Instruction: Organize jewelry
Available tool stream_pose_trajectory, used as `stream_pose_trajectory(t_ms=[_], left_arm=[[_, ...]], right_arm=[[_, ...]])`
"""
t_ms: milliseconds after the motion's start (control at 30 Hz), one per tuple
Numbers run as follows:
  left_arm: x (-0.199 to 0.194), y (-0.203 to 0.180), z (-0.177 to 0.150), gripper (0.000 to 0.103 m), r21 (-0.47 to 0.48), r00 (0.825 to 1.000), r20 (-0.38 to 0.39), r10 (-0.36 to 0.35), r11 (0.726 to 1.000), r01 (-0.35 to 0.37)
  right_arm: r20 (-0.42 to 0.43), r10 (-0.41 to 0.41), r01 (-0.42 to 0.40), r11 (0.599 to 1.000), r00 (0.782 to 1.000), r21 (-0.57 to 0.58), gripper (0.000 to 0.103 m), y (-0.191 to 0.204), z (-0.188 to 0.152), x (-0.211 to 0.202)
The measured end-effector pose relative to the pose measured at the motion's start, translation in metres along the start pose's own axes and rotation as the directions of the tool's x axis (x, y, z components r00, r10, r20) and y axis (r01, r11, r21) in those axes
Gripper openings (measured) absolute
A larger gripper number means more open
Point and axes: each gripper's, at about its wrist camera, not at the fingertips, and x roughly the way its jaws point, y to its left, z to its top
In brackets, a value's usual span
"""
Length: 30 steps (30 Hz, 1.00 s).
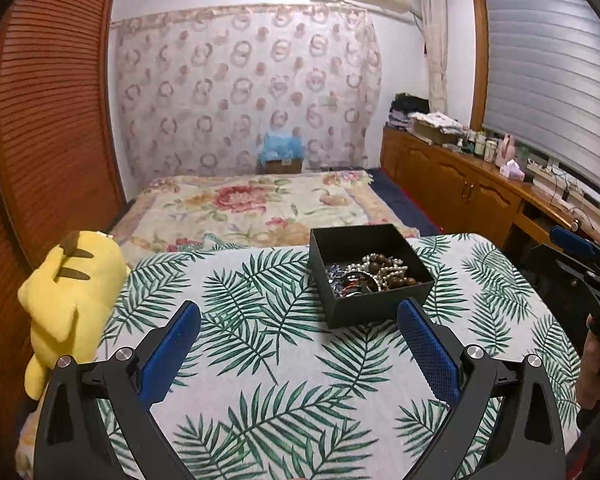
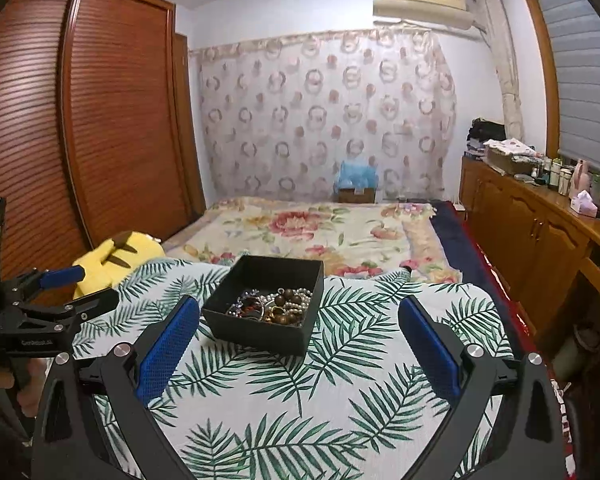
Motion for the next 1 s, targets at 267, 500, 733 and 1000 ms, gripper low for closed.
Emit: stream_pose_trajectory(t_ms=[267, 500, 733, 1000], left_arm=[[-0.027, -0.007, 0.001, 0.095, 0.018, 0.999, 0.039, 0.000, 1.000, -0.001], [-0.031, -0.009, -0.003, 0.095, 0.017, 0.999, 0.048, -0.015, 1.000, 0.015], [-0.030, -0.008, -0.007, 0.095, -0.001, 0.999, 0.045, -0.018, 1.000, 0.019], [-0.030, -0.006, -0.010, 0.095, -0.004, 0.999, 0.049, -0.010, 1.000, 0.010]], right_arm=[[0.029, -0.002, 0.002, 1.000, 1.000, 0.007, 0.100, 0.000, -0.002, -0.023], [0.034, 0.000, -0.001, 1.000, 0.999, 0.015, 0.100, -0.002, -0.002, -0.025], [0.034, -0.001, 0.000, 1.000, 0.999, 0.015, 0.100, -0.002, -0.002, -0.025], [0.030, -0.002, 0.001, 1.000, 1.000, 0.015, 0.100, -0.002, -0.005, -0.026]])
